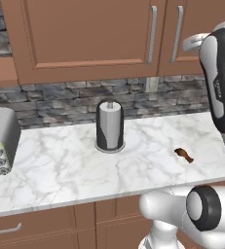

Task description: Retrieve the tupperware from the cabinet, then place the raw meat into the tupperware to avoid contamination.

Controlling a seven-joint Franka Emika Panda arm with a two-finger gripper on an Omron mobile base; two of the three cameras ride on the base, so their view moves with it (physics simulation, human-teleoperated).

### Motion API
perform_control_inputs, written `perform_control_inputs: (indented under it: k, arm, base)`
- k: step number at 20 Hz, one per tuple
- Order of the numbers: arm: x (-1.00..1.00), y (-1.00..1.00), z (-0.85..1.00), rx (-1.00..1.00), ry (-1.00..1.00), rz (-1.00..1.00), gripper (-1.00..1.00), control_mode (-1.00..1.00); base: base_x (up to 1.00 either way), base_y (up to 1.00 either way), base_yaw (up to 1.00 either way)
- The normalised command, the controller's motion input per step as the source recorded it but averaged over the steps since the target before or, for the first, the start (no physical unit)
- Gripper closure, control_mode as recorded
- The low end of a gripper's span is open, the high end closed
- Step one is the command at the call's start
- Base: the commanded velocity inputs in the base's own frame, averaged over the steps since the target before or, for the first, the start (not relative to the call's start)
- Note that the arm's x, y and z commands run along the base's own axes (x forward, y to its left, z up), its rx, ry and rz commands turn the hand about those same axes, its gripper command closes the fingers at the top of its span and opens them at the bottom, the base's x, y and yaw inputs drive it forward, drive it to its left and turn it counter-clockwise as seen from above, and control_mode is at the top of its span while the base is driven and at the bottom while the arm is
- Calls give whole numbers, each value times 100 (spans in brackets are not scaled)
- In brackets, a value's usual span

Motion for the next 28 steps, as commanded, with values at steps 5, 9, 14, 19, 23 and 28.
perform_control_inputs:
  k: [5,9,14,19,23,28]
  arm:
    - [36,-1,0,1,-4,-1,-100,-100]
    - [40,0,5,1,1,-2,-100,-100]
    - [36,-7,8,4,5,0,-100,-100]
    - [32,-10,1,5,6,3,-100,-100]
    - [32,-2,0,1,1,5,-100,-100]
    - [24,1,0,-5,-1,0,-100,-100]
  base:
    - [0,0,0]
    - [0,0,0]
    - [0,0,0]
    - [0,0,0]
    - [0,0,0]
    - [0,0,0]
